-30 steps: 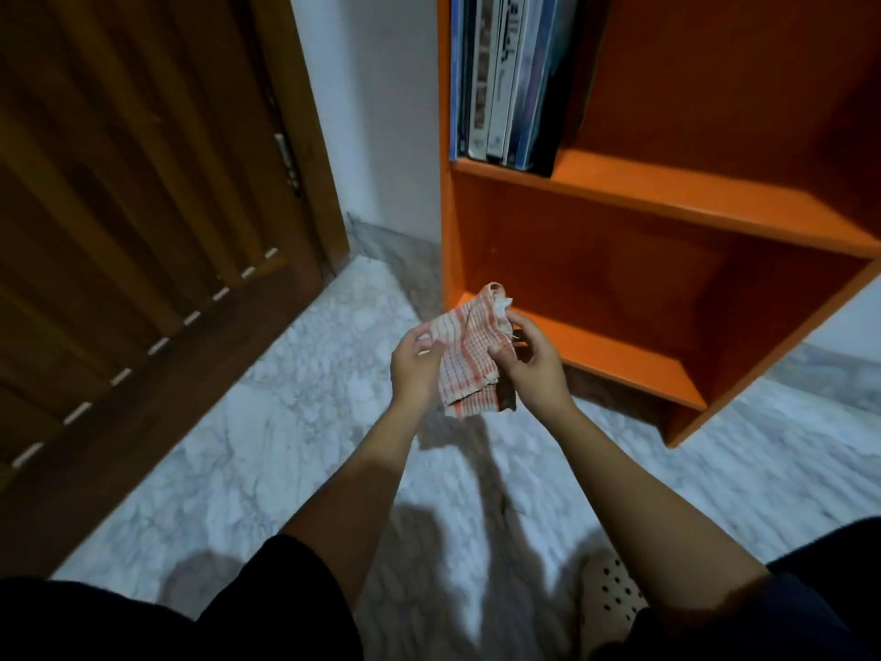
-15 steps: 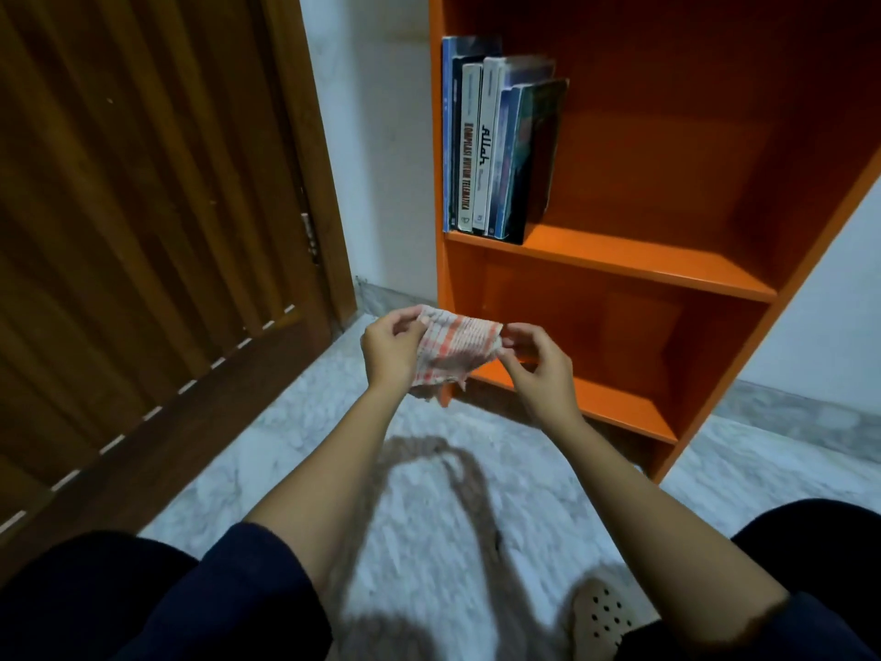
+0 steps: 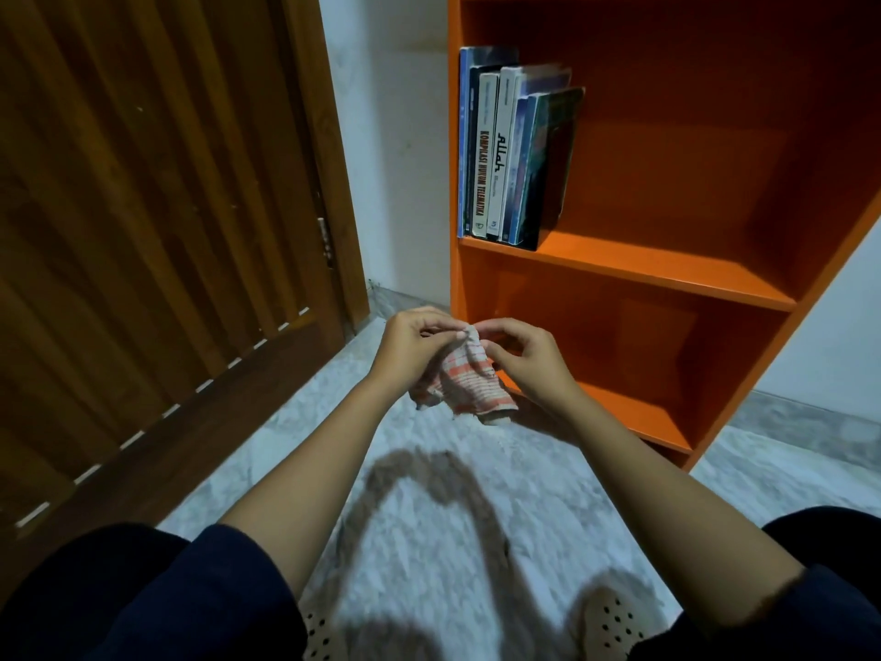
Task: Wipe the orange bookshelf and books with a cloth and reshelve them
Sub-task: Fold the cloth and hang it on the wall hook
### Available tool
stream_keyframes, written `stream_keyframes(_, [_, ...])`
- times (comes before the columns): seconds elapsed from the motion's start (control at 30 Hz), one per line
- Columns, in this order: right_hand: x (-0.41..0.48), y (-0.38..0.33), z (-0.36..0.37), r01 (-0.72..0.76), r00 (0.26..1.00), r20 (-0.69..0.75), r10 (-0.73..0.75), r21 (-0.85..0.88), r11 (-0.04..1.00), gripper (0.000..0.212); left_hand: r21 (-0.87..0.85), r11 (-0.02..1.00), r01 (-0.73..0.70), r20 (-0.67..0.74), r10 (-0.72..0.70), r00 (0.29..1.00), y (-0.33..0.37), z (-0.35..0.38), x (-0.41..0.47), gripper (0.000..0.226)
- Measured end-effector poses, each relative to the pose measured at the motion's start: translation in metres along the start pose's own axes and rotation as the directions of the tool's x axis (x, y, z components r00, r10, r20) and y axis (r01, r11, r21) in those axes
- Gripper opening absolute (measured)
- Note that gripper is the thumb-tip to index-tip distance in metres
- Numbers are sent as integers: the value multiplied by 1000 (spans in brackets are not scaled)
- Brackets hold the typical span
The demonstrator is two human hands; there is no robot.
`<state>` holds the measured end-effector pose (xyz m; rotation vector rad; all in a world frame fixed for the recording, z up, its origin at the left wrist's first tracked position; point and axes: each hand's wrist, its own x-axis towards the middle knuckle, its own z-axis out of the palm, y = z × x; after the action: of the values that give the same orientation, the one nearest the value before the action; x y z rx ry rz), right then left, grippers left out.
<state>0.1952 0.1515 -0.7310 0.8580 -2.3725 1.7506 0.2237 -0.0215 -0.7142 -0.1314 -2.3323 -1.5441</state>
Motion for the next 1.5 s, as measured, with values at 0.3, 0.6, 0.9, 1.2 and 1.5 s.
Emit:
stream_keyframes(0.3, [12,15,7,-16,999,42,17,-28,999,16,34,999,0,80,-3,997,-9,-7,14,17])
stream_keyframes(0.6, [71,79,29,-147,981,115,157,-87,985,4,152,985,78,156,-102,982,-89,1,57,11])
stream_keyframes(0.9, [163,83,30,-88,949,268,165,-278,957,4,114,965,235,260,-257,931,-97,-26,120,11])
stream_keyframes(1.2, [244,-110,-40,3,917,376,132,-338,941,6,137,968,212,223,-239,945,79,-125,191,16])
stream_keyframes(1.5, [307,-374,-150,85,981,193,-17,-350,933,5,28,995,93,287,-97,953,340,-222,278,19])
